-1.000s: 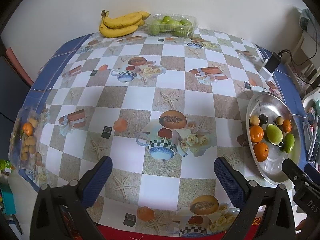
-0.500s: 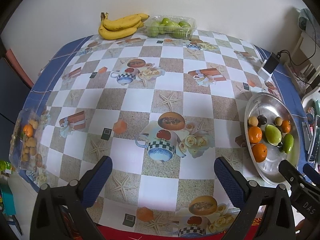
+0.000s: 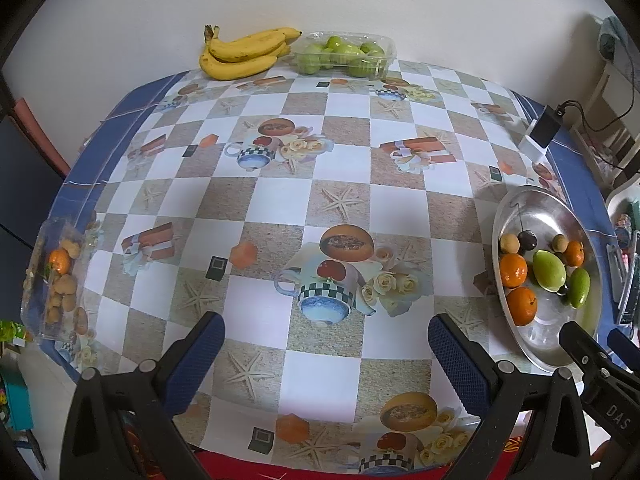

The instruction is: Organize fruits

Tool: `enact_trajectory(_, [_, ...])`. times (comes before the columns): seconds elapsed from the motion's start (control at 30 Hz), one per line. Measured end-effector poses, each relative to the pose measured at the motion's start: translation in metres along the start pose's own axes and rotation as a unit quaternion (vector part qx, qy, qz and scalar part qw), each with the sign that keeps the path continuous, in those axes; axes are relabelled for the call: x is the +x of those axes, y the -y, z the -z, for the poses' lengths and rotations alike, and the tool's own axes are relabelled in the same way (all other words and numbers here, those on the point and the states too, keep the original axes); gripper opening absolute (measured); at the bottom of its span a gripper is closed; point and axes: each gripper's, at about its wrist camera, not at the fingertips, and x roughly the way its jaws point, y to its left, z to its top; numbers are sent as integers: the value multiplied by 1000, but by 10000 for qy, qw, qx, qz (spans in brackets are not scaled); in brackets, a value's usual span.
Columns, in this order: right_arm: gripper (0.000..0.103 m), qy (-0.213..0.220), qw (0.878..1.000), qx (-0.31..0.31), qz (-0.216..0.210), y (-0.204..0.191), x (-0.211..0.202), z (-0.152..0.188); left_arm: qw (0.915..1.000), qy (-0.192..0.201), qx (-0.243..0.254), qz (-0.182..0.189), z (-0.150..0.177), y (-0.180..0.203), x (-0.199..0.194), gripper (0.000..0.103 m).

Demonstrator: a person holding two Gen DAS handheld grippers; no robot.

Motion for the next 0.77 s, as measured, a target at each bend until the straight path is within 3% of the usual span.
enact_trajectory(0.77, [101, -49, 10000, 3, -6, -1, 3, 2, 9999, -17, 13, -123, -1, -1, 0, 103])
